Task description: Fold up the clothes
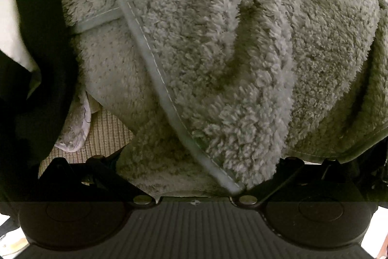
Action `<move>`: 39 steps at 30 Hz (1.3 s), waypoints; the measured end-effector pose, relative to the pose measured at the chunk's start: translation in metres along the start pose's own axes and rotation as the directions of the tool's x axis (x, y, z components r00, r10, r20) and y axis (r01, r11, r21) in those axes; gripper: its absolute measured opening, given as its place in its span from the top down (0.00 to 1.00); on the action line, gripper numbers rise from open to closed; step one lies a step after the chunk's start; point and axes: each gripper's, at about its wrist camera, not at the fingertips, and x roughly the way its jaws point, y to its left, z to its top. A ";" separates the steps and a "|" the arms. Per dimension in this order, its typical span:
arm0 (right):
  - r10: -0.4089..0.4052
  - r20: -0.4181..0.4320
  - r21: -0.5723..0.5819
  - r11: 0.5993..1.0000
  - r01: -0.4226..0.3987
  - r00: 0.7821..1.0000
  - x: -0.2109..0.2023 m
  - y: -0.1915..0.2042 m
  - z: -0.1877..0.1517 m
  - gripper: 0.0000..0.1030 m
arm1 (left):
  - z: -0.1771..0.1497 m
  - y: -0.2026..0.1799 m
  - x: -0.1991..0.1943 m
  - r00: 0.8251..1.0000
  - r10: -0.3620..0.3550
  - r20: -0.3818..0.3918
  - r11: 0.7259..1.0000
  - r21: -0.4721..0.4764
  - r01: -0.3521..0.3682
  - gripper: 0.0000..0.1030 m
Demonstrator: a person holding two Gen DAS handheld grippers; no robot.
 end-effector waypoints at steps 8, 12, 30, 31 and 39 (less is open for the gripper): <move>0.067 -0.020 0.054 0.996 -0.066 0.998 0.002 -0.010 -0.002 0.01 | -0.005 0.000 -0.004 1.000 0.002 0.018 0.999 -0.039 -0.002 0.00; 0.069 -0.030 0.057 0.996 -0.067 0.997 0.001 -0.010 -0.002 0.01 | -0.001 -0.003 -0.005 1.000 0.008 0.003 0.999 -0.041 -0.008 0.00; 0.011 -0.029 0.044 0.999 -0.010 1.000 -0.041 -0.052 -0.014 0.01 | -0.017 -0.023 -0.050 1.000 0.009 0.026 0.995 0.101 -0.011 0.01; -0.002 -0.031 0.055 0.998 0.004 1.000 -0.042 -0.059 -0.015 0.01 | -0.018 -0.024 -0.055 0.999 -0.004 0.033 0.995 0.100 0.000 0.01; -0.080 -0.061 0.132 0.987 0.088 0.995 -0.046 -0.095 -0.033 0.01 | -0.038 -0.074 -0.096 0.975 -0.207 0.077 0.916 0.365 0.166 0.01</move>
